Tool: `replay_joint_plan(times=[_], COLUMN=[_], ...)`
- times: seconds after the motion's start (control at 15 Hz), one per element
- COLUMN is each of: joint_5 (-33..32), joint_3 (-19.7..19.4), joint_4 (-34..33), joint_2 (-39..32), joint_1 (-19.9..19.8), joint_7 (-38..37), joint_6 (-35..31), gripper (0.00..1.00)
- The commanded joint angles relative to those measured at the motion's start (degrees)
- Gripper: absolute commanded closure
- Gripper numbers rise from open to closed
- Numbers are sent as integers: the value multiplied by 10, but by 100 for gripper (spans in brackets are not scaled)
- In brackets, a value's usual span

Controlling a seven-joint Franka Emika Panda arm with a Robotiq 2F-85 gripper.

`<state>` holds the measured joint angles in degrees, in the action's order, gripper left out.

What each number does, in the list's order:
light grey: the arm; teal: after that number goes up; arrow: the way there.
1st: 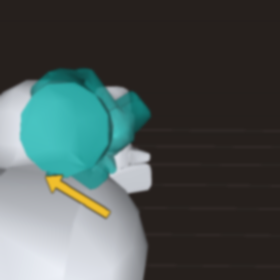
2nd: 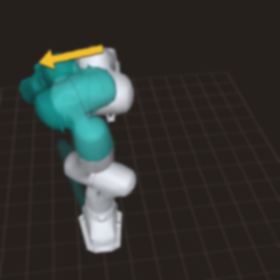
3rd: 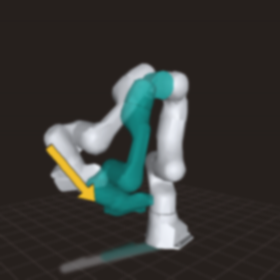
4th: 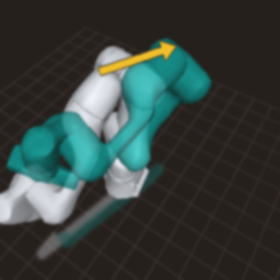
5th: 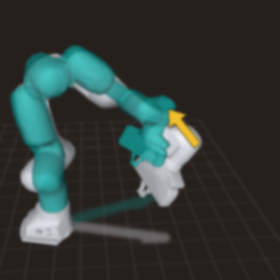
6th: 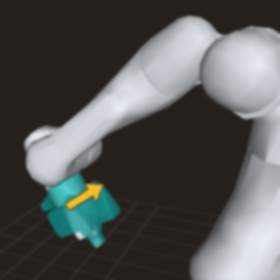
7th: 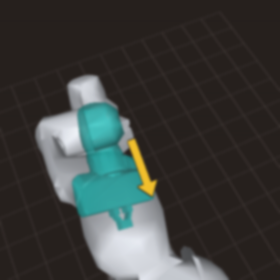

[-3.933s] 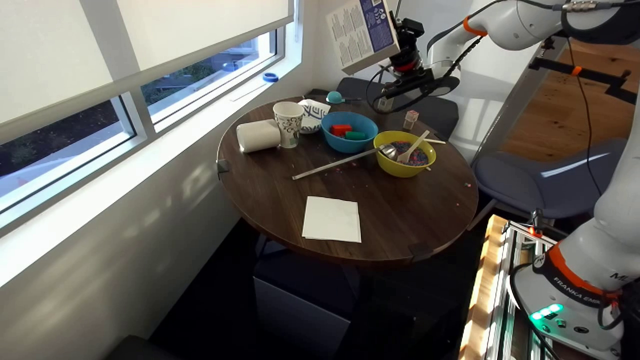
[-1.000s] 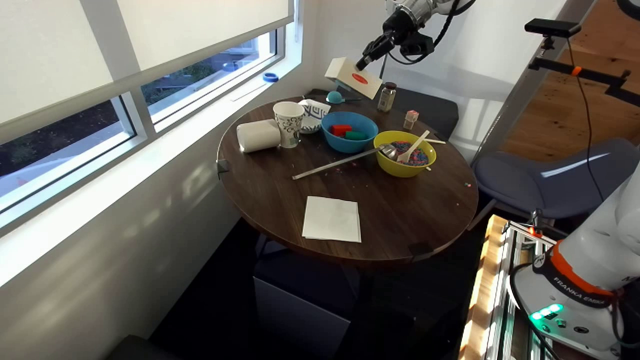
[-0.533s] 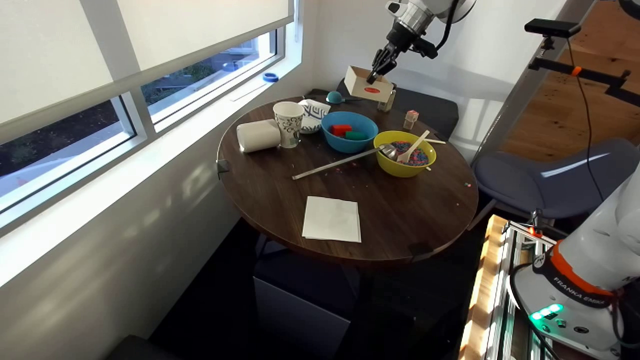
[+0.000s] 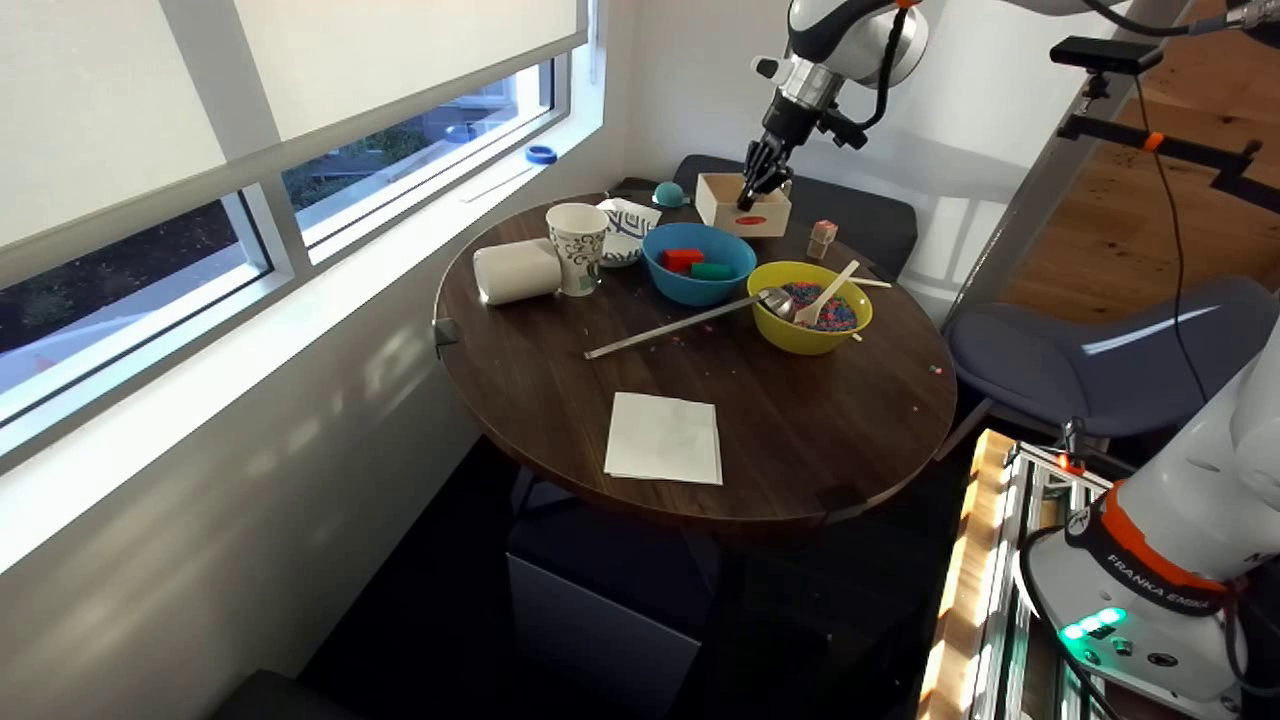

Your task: Spill the contents of the box into the blue bowl

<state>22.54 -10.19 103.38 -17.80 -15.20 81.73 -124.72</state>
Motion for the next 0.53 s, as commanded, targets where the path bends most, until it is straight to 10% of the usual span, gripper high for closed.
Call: replay_joint_plan(times=[0.0, 0.2, 0.27, 0.47], joint_5=[-16, -7, -6, -4], joint_3=[16, 20, 21, 24], joint_4=[24, 30, 33, 30], joint_2=[6, 5, 6, 14], joint_1=[-10, -15, -16, -18], joint_7=[-6, -1, 0, -1], joint_6=[-19, -22, -22, -20], gripper=[97, 90, 68, 57])
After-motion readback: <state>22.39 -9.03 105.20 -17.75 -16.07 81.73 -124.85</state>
